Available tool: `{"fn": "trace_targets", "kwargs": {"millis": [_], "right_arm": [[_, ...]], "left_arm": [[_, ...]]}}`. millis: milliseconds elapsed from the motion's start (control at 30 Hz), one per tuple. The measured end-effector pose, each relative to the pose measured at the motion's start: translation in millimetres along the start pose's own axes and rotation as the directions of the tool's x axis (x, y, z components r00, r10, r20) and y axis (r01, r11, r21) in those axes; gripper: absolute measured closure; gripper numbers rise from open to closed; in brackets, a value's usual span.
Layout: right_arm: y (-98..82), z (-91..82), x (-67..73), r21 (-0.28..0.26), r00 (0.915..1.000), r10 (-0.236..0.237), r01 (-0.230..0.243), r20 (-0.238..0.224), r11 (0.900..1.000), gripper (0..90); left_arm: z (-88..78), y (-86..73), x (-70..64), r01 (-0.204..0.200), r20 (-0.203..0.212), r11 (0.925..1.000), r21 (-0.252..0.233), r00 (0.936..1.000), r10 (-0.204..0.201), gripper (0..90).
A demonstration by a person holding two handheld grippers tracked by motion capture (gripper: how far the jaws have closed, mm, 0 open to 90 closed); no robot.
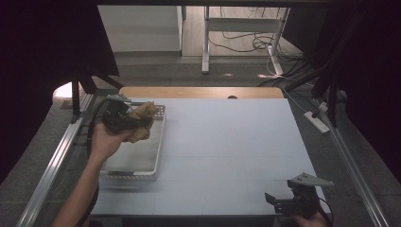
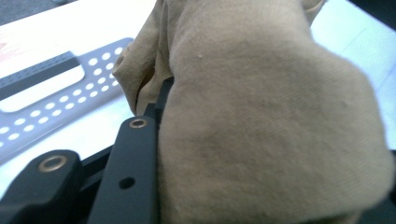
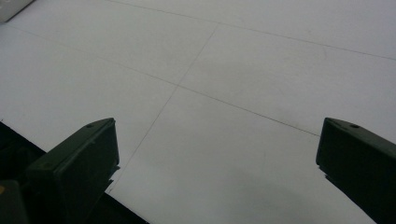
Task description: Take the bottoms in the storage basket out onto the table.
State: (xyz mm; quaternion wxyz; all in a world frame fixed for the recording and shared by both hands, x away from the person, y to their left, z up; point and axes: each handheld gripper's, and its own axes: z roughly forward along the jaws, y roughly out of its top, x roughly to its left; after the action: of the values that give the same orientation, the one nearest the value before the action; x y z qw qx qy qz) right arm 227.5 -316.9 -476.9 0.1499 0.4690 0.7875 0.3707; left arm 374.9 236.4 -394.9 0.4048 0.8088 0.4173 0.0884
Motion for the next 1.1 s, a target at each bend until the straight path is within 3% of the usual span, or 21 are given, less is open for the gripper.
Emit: {"fn": "trace_targets", "kwargs": {"millis": [667, 1100], "right_arm": [[-0.1, -0.2, -0.4, -0.002, 1.0, 0.002, -0.002, -0.002, 1.0, 0.0], [-0.2, -0.4, -0.7, -0.004, 1.0, 0.003, -0.003, -0.004, 1.0, 0.0]], "left_arm": [[21.3, 30.5, -30.1, -0.077, 0.062, 0.9971, -0.003, 0.9951, 0.077, 61.4], [48.2, 42.5, -46.1, -0.112, 0.086, 0.9934, 0.023, 0.9903, 0.11, 61.3]]}}
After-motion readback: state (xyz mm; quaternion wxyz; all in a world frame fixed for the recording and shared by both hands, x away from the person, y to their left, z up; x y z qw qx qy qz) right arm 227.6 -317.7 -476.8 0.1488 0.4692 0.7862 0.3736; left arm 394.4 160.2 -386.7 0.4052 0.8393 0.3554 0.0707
